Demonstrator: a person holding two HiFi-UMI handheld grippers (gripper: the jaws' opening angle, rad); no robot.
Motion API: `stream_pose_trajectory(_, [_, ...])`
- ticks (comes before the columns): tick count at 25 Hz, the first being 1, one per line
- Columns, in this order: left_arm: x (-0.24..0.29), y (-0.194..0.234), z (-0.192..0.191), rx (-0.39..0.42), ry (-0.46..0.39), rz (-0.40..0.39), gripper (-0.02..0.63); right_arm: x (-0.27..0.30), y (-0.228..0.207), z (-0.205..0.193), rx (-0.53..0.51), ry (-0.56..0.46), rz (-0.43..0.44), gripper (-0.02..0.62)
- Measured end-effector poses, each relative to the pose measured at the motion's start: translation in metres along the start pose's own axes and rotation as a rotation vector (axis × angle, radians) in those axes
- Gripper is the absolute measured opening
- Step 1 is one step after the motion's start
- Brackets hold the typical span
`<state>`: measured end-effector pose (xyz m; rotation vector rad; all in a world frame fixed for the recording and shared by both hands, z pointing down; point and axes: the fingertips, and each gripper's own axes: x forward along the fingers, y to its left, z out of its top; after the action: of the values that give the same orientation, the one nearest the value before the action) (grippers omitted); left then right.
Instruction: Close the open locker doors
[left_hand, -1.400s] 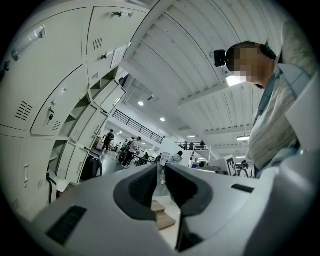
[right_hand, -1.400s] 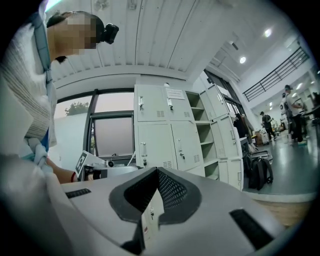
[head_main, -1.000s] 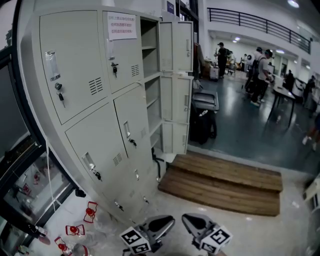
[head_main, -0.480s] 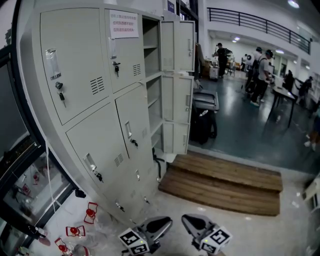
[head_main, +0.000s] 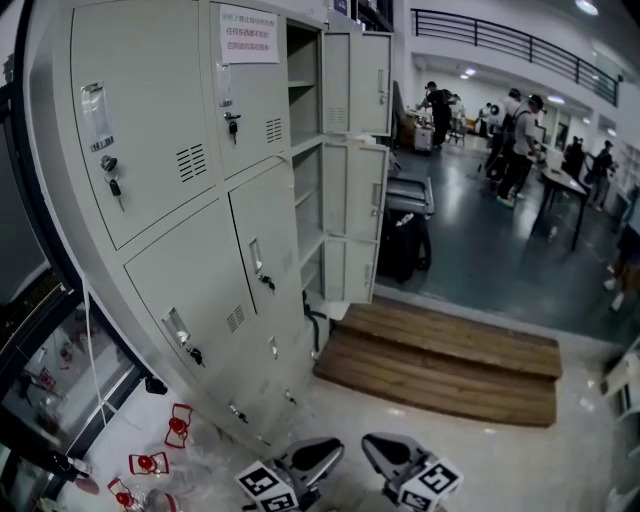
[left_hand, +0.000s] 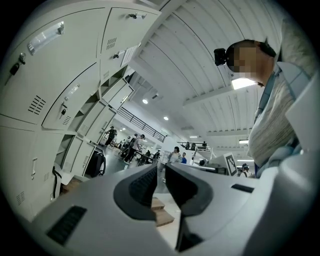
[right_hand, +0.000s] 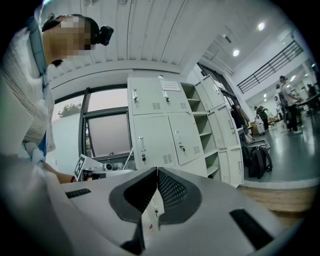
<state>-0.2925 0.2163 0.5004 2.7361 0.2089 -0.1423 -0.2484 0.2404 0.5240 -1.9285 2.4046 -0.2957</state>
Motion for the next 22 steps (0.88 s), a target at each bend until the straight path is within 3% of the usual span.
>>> stream_pose_trajectory(5, [0.015, 0.01, -0.003, -0.014, 0.017, -0.026, 0.046, 0.005, -0.017, -0.005, 0.01, 0.059, -0.004, 0.003])
stream_pose_trajectory(11, [0.047, 0.042, 0.007, 0.01, 0.028, -0.006, 0.046, 0.03, -0.067, 0.0, 0.017, 0.047, 0.016, 0.003])
stream_pose_trajectory(16, [0.096, 0.081, 0.018, 0.011, 0.048, 0.003, 0.046, 0.058, -0.118, 0.023, 0.011, 0.04, 0.053, 0.003])
stream_pose_trajectory(20, [0.144, 0.108, 0.032, 0.008, 0.044, -0.001, 0.046, 0.07, -0.164, 0.035, 0.002, 0.115, 0.055, 0.003])
stream_pose_trajectory(22, [0.165, 0.121, 0.039, 0.015, 0.041, 0.005, 0.046, 0.076, -0.184, 0.044, 0.012, 0.105, 0.07, 0.003])
